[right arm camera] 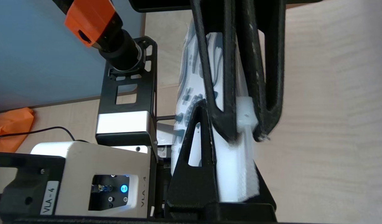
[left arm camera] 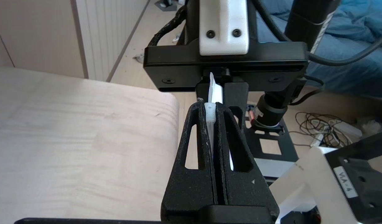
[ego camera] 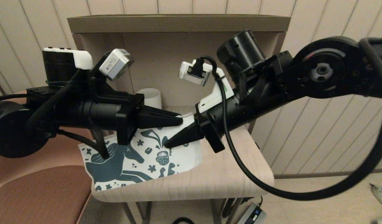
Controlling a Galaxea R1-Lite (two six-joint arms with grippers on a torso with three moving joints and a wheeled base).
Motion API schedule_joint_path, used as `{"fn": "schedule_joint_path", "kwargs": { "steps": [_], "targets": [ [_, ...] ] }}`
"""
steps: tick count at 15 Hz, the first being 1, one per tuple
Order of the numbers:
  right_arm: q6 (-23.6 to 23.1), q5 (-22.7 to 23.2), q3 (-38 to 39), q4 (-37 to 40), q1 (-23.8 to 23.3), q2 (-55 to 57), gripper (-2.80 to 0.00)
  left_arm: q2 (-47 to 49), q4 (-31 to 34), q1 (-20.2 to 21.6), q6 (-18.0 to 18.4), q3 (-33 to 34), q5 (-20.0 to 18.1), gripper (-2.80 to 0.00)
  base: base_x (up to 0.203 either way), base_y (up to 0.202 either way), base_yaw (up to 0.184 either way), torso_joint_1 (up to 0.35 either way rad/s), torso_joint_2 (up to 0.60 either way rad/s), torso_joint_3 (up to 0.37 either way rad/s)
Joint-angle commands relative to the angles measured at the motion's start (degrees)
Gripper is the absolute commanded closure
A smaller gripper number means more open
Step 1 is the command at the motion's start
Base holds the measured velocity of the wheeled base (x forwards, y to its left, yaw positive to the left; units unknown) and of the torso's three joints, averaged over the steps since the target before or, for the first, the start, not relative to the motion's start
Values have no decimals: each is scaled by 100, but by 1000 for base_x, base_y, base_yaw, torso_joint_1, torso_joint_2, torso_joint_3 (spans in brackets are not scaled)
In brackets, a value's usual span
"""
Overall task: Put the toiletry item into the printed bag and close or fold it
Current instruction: Close the strorage bag and place it on the desk
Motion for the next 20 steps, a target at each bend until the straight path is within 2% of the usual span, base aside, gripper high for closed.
{"fn": "schedule_joint_path", "kwargs": {
  "steps": [1,9,14,20],
  "targets": [
    [-12,27,-8,18,-38,66,0,143,-22,4,0,-31,-28,0,0,0,0,0,0,0],
    [-29,15,117,13,-155,-128,0,160,-31,13,9,-12,-34,0,0,0,0,0,0,0],
    [-56,31,282,13,-435,-436,0,169,-31,31,27,-3,-32,0,0,0,0,0,0,0],
    [-65,23,293,13,-445,-481,0,169,-31,31,35,6,-25,0,0,0,0,0,0,0]
  ]
}}
